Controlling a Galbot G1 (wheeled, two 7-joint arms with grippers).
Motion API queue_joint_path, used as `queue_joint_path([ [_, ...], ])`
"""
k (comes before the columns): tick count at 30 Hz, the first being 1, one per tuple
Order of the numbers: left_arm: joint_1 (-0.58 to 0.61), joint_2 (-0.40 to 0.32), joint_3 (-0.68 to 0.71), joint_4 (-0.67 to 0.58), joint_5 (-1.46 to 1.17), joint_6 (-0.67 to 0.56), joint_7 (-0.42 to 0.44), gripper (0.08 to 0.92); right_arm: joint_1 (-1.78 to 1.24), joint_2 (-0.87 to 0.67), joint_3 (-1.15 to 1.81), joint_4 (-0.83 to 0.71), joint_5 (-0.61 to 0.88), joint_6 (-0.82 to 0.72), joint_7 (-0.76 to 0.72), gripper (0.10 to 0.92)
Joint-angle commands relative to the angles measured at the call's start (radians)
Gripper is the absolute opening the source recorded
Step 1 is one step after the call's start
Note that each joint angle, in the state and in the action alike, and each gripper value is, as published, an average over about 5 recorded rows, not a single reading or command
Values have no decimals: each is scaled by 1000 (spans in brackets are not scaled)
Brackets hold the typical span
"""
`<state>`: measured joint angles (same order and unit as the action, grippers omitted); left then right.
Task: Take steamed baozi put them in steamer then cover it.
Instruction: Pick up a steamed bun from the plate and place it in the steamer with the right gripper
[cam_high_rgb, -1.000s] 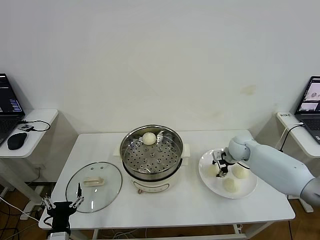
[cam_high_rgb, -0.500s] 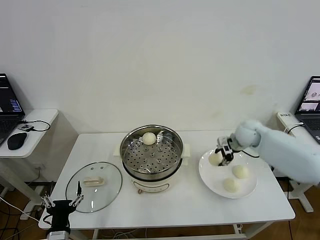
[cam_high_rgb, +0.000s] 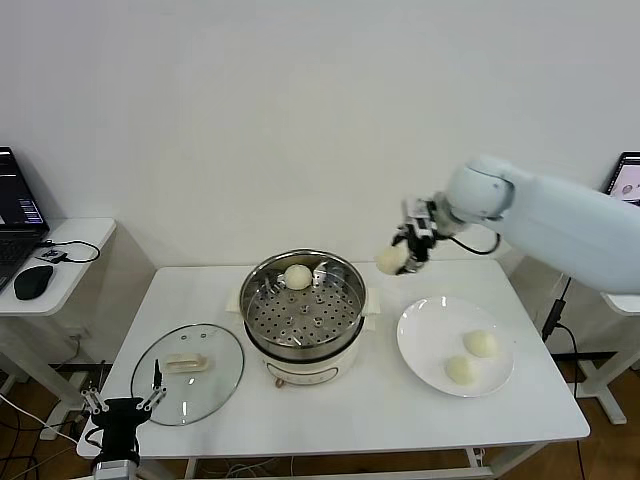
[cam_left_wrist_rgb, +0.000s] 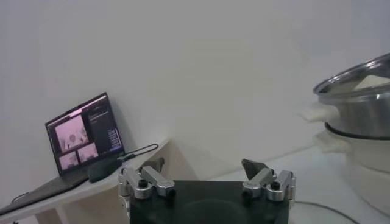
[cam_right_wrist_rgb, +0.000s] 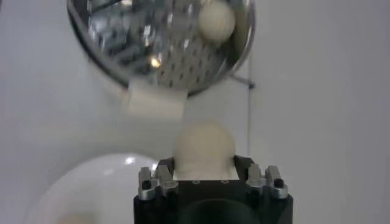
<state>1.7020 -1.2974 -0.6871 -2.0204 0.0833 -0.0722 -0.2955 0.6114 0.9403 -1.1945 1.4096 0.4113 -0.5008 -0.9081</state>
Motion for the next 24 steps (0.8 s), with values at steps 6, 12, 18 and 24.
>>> queue_joint_path([
  [6, 5, 0, -25, -10, -12, 0, 0, 823, -24, 388, -61, -146, 165, -134, 91, 622],
  [12, 0, -6, -27, -16, -14, 1, 0, 823, -106, 481, -64, -250, 159, -154, 126, 626],
  [18, -1, -7, -27, -13, -15, -2, -2, 823, -162, 526, -63, -300, 153, -166, 151, 627],
  [24, 0, -8, -30, -16, -17, -3, -4, 823, -193, 555, -63, -339, 134, -177, 169, 628],
])
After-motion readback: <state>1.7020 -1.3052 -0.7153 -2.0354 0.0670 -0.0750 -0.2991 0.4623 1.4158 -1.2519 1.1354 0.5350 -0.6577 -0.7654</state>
